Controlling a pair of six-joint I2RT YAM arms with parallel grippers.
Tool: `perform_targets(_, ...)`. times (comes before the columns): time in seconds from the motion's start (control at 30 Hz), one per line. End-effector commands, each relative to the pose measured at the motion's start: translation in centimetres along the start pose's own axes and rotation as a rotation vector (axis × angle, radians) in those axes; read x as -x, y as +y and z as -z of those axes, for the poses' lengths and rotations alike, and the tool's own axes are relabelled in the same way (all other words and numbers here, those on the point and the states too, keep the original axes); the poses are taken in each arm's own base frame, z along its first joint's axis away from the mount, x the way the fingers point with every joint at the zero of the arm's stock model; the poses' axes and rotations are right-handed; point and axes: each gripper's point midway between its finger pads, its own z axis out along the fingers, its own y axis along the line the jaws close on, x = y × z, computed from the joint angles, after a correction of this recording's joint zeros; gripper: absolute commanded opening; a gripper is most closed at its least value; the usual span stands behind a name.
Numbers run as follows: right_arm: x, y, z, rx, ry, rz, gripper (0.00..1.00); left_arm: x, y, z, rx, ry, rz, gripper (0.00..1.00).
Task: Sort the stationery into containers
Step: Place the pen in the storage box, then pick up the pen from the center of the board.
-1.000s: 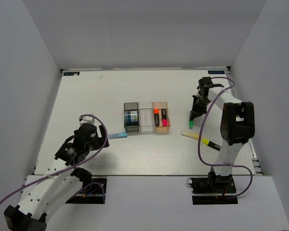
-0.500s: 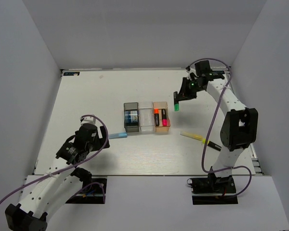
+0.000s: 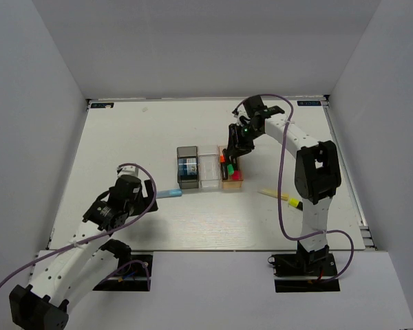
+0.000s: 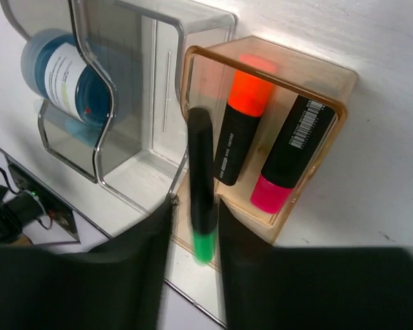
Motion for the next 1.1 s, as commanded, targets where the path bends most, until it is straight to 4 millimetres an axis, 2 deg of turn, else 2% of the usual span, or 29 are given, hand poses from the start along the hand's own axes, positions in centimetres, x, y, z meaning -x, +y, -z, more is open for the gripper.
perform_targets(0.0, 1.7, 0.6, 1.3, -0.022, -0.049, 0.055, 0.43, 0.4, -0.4, -0.5, -0.003, 0.007, 0.017, 1.0)
perform_targets(0.1, 1.6, 0.6, 1.5, -0.031, -0.053, 0.074, 0.54, 0.1, -0.8, -1.3, -0.004, 0.053, 0.034, 1.0)
perform_targets(0.23, 1.5, 1.0, 2.6, -0.021, -0.067, 0.119, 0.53, -0.1, -1.1, -2.2, 0.006, 0.104, 0.096, 1.0)
perform_targets(0.3, 0.9, 1.9, 3.7, 0.014, -0.063, 0.176, 0.45, 0.5, -1.6, -2.4, -0.004, 0.098, 0.113, 1.0)
perform_targets(0.33, 0.8, 1.9, 4.6, 0.029, -0.072, 0.348, 0.33, 0.7, -1.8, -2.5, -0.002, 0.099, 0.133, 1.0)
perform_targets(0.37, -0.2, 3.4, 6.0, 0.115, -0.058, 0.415, 0.23, 0.6, -1.6, -2.7, 0.017, 0.115, 0.135, 1.0)
perform_targets(0.4, -1.8, 2.4, 6.6, 0.109, -0.037, 0.586, 0.06, 1.6, -1.7, -2.4, 0.031, 0.095, 0.143, 1.0)
perform_targets(0.43, -2.0, 2.2, 8.1, 0.076, -0.069, 0.636, 0.0, 1.7, -1.5, -2.4, 0.047, 0.097, 0.16, 0.98)
perform_targets(0.47, -3.4, -0.6, 7.5, -0.019, -0.033, 0.647, 0.0, 1.5, -1.2, -2.5, 0.074, 0.119, 0.159, 0.96)
perform_targets(0.5, -3.5, -2.4, 6.4, -0.063, -0.064, 0.702, 0.0, 2.2, -0.8, -2.2, 0.106, 0.1, 0.169, 0.94)
perform_targets(0.53, -6.3, -5.4, 7.1, -0.163, -0.042, 0.709, 0.0, 2.6, -0.7, -2.2, 0.124, 0.1, 0.189, 0.86)
perform_targets(0.57, -6.5, -6.2, 7.4, -0.192, -0.058, 0.739, 0.0, 3.0, -0.6, -2.0, 0.133, 0.09, 0.192, 0.82)
perform_targets(0.6, -7.0, -7.3, 6.9, -0.219, -0.078, 0.754, 0.0, 3.3, -0.6, -2.0, 0.132, 0.081, 0.191, 0.77)
perform_targets(0.63, -6.7, -7.8, 8.8, -0.268, -0.128, 0.794, 0.0, 3.4, -0.5, -2.0, 0.132, 0.074, 0.195, 0.7)
perform_targets(0.67, -7.9, -8.9, 8.5, -0.277, -0.105, 0.785, 0.0, 3.2, -0.3, -2.1, 0.132, 0.077, 0.183, 0.53)
perform_targets(0.7, -8.6, -9.0, 9.0, -0.285, -0.108, 0.791, 0.0, 3.8, -0.3, -2.3, 0.119, 0.05, 0.203, 0.45)
perform_targets(0.73, -9.6, -10.0, 9.0, -0.284, -0.087, 0.77, 0.0, 3.0, -0.3, -2.5, 0.105, 0.07, 0.205, 0.37)
perform_targets(0.77, -10.6, -10.4, 9.1, -0.282, -0.068, 0.795, 0.0, 3.1, -0.3, -2.7, 0.094, 0.063, 0.208, 0.26)
perform_targets(0.8, -11.0, -10.6, 9.5, -0.289, -0.073, 0.797, 0.0, 3.3, 0.0, -2.8, 0.095, 0.055, 0.229, 0.24)
perform_targets(0.87, -11.9, -12.0, 10.3, -0.329, -0.069, 0.78, 0.03, 2.5, 0.0, -3.1, 0.07, 0.09, 0.249, 0.26)
perform_targets(0.9, -12.1, -12.2, 10.4, -0.332, -0.067, 0.779, 0.11, 2.3, -0.1, -3.1, 0.065, 0.095, 0.248, 0.33)
perform_targets(0.93, -12.5, -12.9, 10.8, -0.337, -0.062, 0.749, 0.19, 2.2, -0.4, -3.2, 0.044, 0.102, 0.248, 0.46)
perform_targets(0.97, -12.6, -12.9, 11.0, -0.337, -0.066, 0.749, 0.39, 2.3, -0.6, -3.1, 0.035, 0.104, 0.251, 0.6)
perform_targets(1.0, -12.7, -13.1, 11.1, -0.339, -0.065, 0.745, 0.43, 2.2, -0.8, -3.1, 0.019, 0.108, 0.256, 0.74)
perform_targets(1.07, -13.0, -13.5, 11.2, -0.333, -0.059, 0.726, 0.48, 2.6, -0.8, -2.9, 0.002, 0.093, 0.272, 0.85)
